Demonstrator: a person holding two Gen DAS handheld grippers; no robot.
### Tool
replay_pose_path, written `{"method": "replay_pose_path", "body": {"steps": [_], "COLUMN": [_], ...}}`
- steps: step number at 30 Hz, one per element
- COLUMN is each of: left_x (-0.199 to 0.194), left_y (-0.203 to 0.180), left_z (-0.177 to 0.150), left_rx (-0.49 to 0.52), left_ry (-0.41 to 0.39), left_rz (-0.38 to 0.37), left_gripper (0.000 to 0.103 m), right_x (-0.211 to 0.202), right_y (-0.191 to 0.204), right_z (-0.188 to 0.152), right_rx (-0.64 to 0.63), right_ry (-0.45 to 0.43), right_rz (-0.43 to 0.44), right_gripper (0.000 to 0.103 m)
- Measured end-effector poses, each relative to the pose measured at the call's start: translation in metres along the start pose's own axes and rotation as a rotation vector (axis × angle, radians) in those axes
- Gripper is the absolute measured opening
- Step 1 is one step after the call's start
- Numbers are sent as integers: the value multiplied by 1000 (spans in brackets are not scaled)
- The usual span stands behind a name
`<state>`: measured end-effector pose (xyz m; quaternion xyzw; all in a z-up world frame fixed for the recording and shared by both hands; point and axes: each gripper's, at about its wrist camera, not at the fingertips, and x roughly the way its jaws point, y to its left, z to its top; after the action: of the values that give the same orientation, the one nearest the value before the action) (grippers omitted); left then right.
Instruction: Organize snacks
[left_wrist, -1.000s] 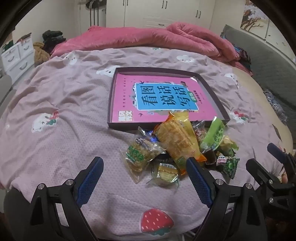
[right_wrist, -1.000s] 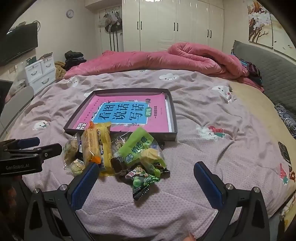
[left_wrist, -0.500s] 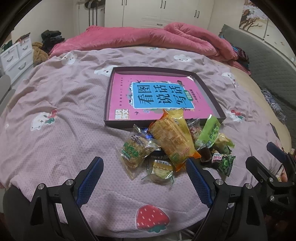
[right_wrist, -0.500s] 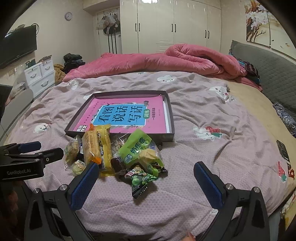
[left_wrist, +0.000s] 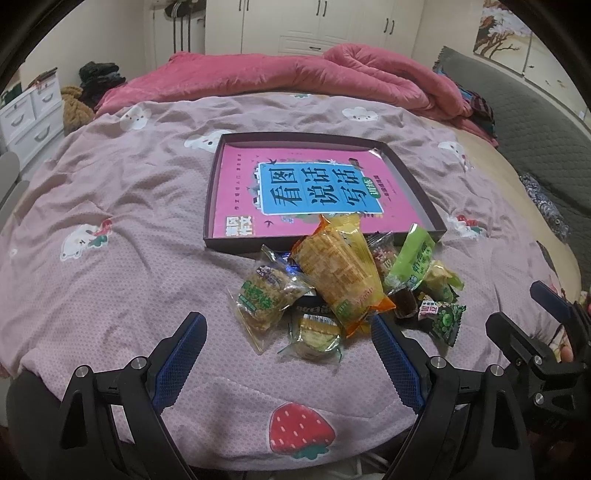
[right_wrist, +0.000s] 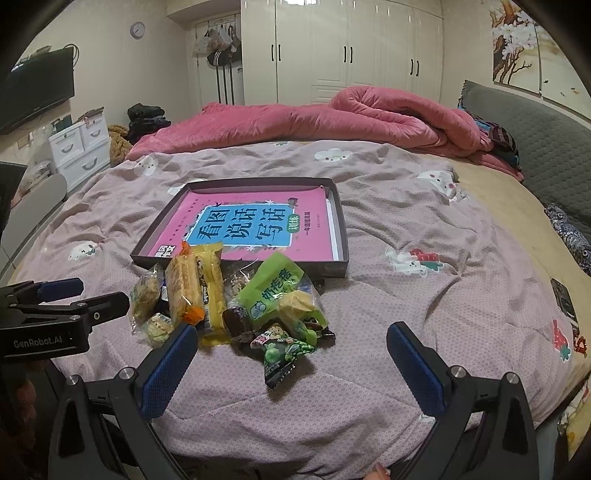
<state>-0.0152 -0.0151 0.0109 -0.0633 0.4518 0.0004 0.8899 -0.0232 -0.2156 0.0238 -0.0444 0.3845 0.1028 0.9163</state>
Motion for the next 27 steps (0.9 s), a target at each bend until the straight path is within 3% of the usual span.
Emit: {"method": "replay_pose_path", "body": {"steps": [27], "left_x": [1], "left_y": [2], "left_z": [-3], "left_rx": [-6], "left_ry": [9], "left_rz": [5], "left_gripper": [91], "right_x": [2], "right_y": [3], "right_z": [-1], "right_rx": [4], "right_ry": [4], "right_rz": [5], "right_gripper": [103]}}
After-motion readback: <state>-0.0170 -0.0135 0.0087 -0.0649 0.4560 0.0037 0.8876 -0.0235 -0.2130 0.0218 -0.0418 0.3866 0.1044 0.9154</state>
